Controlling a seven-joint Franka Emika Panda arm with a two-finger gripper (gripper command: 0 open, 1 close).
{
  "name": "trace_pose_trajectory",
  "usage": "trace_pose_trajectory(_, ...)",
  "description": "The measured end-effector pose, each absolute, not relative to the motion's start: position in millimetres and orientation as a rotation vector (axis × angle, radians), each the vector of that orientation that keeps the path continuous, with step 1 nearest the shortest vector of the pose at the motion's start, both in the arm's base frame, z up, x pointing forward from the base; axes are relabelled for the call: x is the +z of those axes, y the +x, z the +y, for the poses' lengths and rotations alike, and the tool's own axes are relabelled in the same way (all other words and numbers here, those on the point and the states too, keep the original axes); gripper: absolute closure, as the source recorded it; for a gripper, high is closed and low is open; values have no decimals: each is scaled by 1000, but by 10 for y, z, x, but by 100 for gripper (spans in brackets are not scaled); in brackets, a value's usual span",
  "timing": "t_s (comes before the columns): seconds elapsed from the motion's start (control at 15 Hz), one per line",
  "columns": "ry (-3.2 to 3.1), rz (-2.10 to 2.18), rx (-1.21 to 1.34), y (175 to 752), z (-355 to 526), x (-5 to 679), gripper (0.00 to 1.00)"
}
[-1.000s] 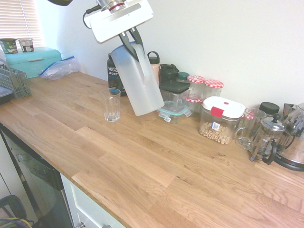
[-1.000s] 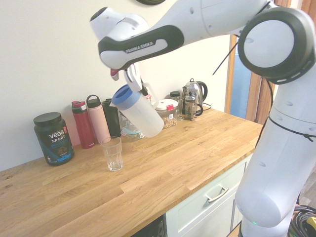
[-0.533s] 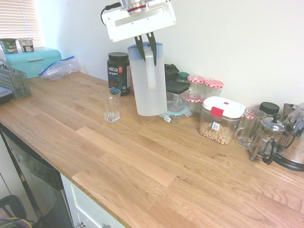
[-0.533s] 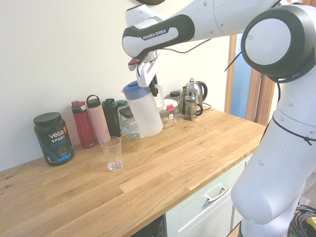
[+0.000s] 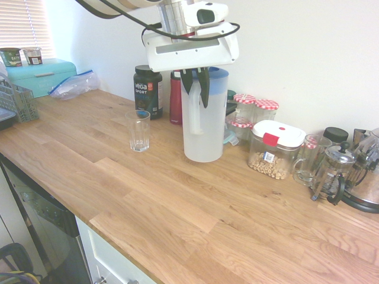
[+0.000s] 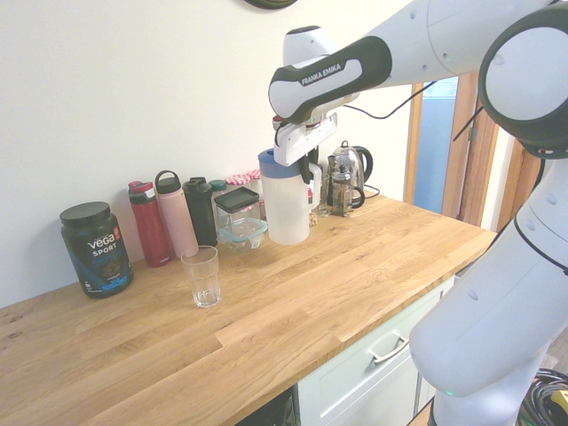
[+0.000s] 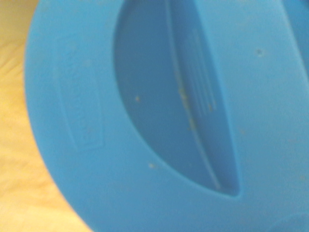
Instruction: Pour me some water
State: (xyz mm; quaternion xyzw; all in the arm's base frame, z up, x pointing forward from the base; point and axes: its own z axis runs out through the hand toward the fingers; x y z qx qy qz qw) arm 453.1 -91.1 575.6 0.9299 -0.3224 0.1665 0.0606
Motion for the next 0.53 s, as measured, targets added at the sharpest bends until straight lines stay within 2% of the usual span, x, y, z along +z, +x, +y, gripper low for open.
trace_pose_trajectory(0.33, 2679, -1360, 665, 4479, -1149, 5580, 100)
trace_pose_trajectory(0.53, 2600, -1514, 670, 4476, -1191, 5392, 100)
